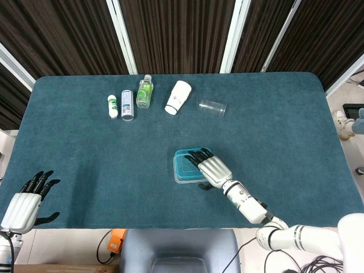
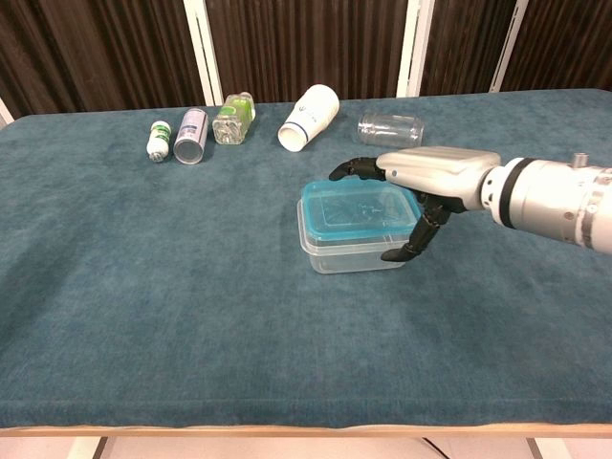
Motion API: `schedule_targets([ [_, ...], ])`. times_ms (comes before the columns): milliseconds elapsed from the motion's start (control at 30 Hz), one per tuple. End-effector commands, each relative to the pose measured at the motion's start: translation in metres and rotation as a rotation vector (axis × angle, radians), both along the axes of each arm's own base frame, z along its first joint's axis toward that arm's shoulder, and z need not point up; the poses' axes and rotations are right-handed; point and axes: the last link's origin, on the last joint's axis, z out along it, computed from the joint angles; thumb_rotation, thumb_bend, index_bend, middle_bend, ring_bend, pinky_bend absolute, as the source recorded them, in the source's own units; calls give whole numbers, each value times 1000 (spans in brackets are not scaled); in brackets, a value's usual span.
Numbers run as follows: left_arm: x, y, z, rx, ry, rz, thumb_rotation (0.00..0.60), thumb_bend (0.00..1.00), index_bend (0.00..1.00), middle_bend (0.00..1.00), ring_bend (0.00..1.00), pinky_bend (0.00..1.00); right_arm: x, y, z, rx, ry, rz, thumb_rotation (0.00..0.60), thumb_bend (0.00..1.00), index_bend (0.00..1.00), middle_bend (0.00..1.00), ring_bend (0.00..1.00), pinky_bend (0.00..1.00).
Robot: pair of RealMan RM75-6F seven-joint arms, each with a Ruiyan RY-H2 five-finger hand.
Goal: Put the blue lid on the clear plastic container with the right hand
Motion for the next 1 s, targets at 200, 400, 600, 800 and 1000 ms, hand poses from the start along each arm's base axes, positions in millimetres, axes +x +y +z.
schedule_targets([
  [200,0,0,0,-1,1,0,600,462,221,72,23,211,-9,13,11,20,29,36,600,386,56,136,119,153],
  [400,0,0,-1,-4,2,2,600,462,221,72,23,212,-18,18,14,32,84,57,600,386,55,136,117,133],
  [600,0,0,-1,-5,3,2,600,462,221,72,23,212,-25,23,11,49,123,68,600,386,54,137,117,124],
  [800,0,0,-1,-5,2,5,600,461,221,72,23,212,-29,26,8,64,140,71,600,386,53,137,117,124],
  [1000,0,0,-1,-7,2,7,600,463,221,72,23,212,-31,27,8,75,139,66,600,386,54,136,117,124],
])
